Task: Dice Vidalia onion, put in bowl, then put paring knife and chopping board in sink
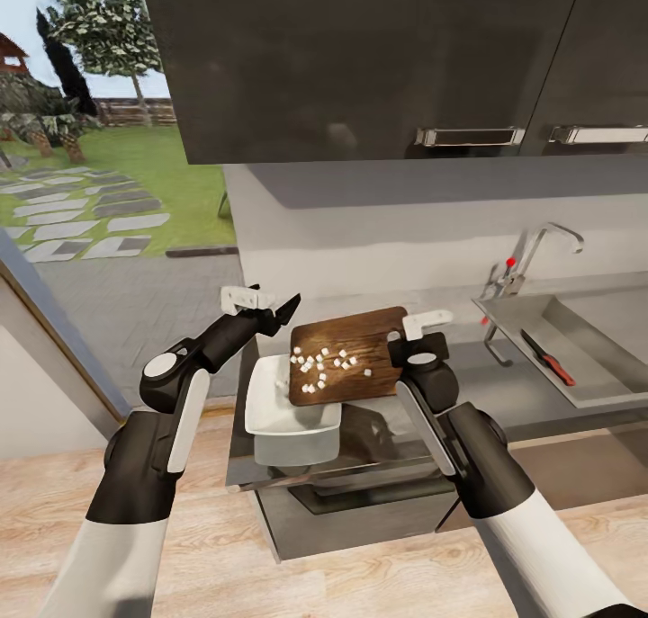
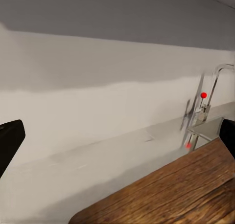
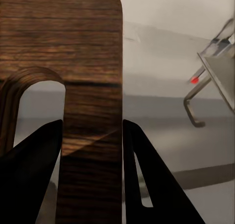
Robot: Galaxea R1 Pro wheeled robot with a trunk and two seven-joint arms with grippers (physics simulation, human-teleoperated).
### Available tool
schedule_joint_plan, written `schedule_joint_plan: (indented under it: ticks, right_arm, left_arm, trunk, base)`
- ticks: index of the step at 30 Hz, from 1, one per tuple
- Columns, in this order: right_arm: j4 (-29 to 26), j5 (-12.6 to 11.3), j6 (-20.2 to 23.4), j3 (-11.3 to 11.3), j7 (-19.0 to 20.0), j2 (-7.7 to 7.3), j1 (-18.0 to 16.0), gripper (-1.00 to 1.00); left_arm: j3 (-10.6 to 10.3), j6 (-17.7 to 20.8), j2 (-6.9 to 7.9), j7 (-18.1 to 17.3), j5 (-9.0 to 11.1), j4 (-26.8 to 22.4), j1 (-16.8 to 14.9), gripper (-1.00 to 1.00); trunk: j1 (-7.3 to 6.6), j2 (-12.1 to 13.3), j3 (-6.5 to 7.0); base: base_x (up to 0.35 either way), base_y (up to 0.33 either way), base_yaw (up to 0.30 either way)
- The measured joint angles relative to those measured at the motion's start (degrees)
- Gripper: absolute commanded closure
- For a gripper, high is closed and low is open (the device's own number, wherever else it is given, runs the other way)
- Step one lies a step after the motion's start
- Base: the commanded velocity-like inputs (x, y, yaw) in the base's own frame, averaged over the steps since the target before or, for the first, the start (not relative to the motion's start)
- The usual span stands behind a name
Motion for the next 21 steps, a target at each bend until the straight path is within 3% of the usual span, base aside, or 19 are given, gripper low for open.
schedule_joint_plan:
  ticks: [21]
  right_arm:
    - [0.0,0.0,-1.6,2.3,-3.1,0.00,0.0,1.00]
  left_arm:
    - [0.0,0.0,0.00,0.0,0.0,0.0,0.0,-1.00]
  trunk:
    - [0.00,0.0,0.00]
  base:
    - [0.000,0.000,0.000]
